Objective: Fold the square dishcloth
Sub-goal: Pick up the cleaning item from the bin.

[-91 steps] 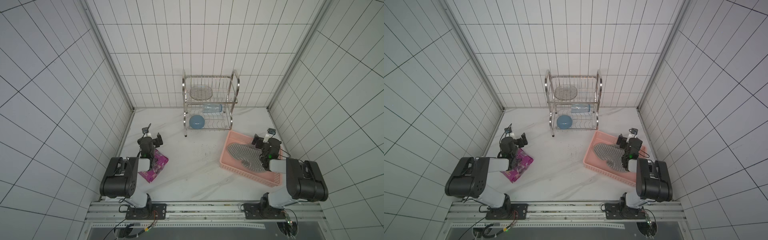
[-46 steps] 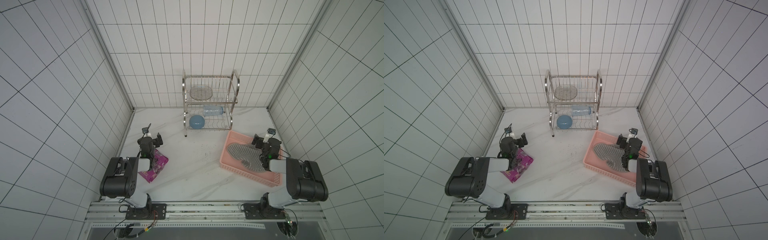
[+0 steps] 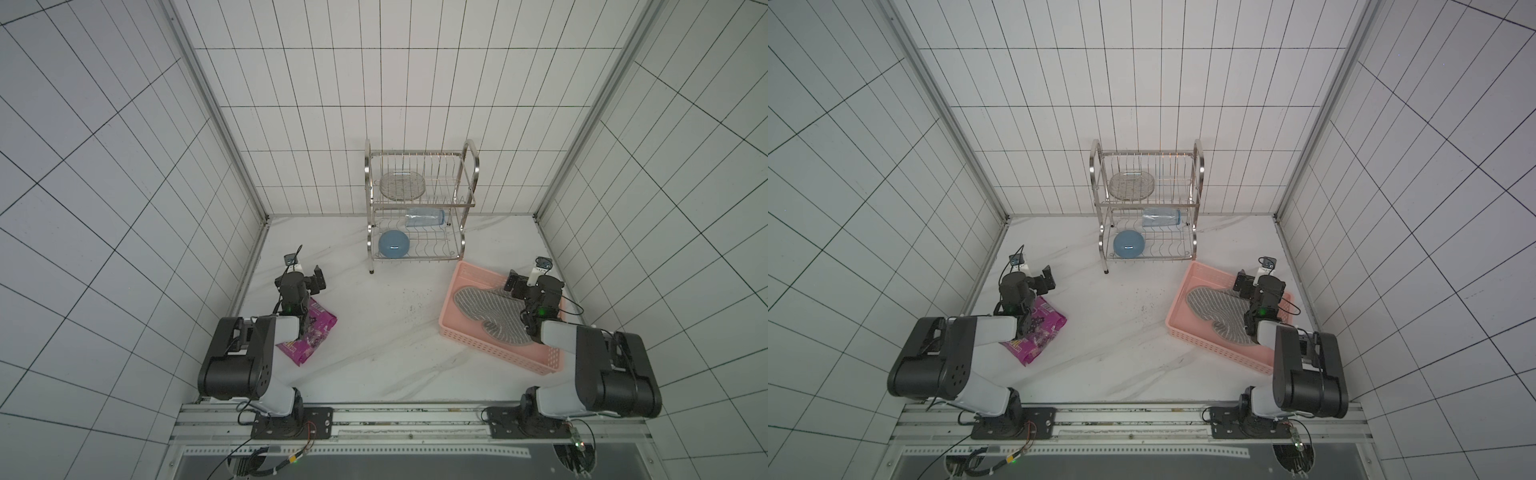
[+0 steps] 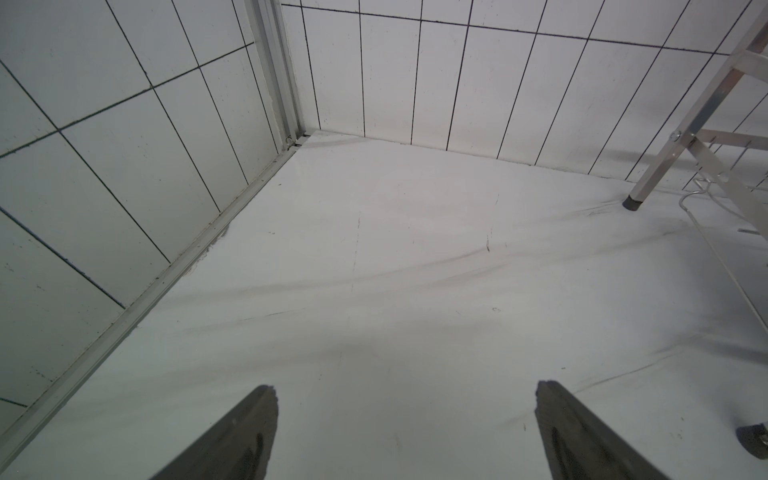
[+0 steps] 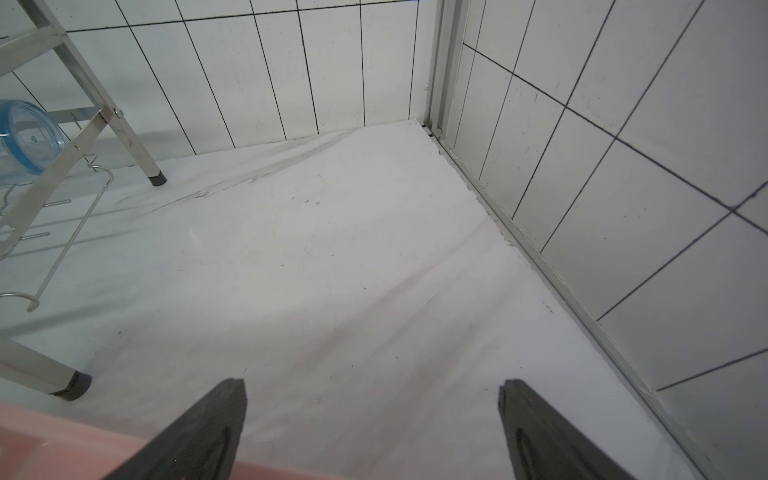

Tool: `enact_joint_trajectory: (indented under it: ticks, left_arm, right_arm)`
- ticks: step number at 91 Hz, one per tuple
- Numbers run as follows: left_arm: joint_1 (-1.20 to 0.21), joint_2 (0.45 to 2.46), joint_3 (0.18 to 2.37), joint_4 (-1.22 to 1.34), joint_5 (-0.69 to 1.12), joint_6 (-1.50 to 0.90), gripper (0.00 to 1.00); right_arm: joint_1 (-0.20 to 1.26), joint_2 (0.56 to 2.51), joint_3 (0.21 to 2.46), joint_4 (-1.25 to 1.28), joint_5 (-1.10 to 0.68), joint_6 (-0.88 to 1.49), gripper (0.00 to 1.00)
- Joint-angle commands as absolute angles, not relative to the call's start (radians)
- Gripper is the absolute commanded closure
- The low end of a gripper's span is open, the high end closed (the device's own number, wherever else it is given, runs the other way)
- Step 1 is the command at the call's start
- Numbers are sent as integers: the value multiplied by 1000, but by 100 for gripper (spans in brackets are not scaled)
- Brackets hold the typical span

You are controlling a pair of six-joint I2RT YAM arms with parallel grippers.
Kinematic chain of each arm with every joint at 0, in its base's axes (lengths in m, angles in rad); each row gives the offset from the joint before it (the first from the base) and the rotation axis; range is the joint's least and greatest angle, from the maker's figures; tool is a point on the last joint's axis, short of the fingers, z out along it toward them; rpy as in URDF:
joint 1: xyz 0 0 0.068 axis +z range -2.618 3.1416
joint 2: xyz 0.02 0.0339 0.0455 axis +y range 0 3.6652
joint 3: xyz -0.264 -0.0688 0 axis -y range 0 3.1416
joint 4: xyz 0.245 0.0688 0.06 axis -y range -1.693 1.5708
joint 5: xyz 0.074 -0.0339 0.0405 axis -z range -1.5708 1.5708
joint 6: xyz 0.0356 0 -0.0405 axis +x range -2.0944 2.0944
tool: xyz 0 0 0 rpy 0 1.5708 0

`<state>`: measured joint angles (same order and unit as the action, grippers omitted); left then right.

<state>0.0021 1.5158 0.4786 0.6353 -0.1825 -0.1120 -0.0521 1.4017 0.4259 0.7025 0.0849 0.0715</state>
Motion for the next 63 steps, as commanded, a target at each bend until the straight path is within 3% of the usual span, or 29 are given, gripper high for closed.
enact_joint_trajectory:
  ticks: [1,21,43,54,63]
  left_arm:
    - [7,1442,547,512,-179,-110,2]
    - [6,1312,556,408,-227,-199,2]
    - [-6,1172,618,150,-175,-315,2]
    - [-11,1125,645,57,-121,-365,2]
    - [-13,1102,658,8,-114,-402,2]
  right_arm:
    - [-46,1309,469,534,180,104,1]
    - [-46,1129,642,67,326,298,1]
    - [-39,1079,872,-478,256,445,1]
    - [-32,1113,936,-641,171,451,10]
    - [-28,1154,947,-706,92,452,25]
